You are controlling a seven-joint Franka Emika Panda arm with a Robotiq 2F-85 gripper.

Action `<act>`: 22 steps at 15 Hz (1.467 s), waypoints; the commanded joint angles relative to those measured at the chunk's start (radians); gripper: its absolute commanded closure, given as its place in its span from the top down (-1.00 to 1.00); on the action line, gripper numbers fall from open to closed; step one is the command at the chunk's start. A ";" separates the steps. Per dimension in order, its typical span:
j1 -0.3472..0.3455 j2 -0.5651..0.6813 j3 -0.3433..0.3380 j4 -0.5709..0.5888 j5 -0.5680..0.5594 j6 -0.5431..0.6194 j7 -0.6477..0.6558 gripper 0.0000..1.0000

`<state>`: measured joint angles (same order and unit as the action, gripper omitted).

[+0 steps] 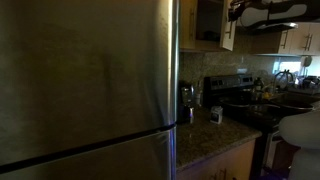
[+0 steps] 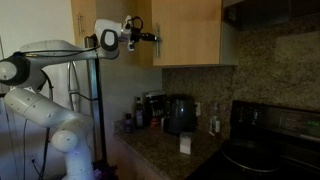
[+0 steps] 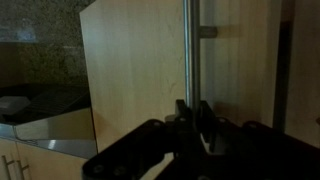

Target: Open the right cabinet door

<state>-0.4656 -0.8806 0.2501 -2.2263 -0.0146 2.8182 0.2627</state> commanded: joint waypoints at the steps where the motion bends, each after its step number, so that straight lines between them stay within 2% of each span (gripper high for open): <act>1: -0.059 0.016 -0.075 -0.050 -0.080 -0.026 -0.002 -0.98; 6: -0.050 -0.062 -0.167 -0.076 -0.116 -0.076 -0.028 -0.98; 11: 0.003 -0.126 -0.268 -0.096 -0.115 -0.126 -0.082 -0.98; 17: 0.067 -0.148 -0.410 -0.050 -0.115 -0.188 -0.180 -0.98; 18: 0.157 -0.190 -0.337 -0.084 -0.066 -0.168 -0.155 -0.94; 22: 0.095 -0.192 -0.426 -0.070 -0.103 -0.188 -0.179 -0.94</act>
<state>-0.3700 -1.0745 -0.1768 -2.3002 -0.1220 2.6329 0.0871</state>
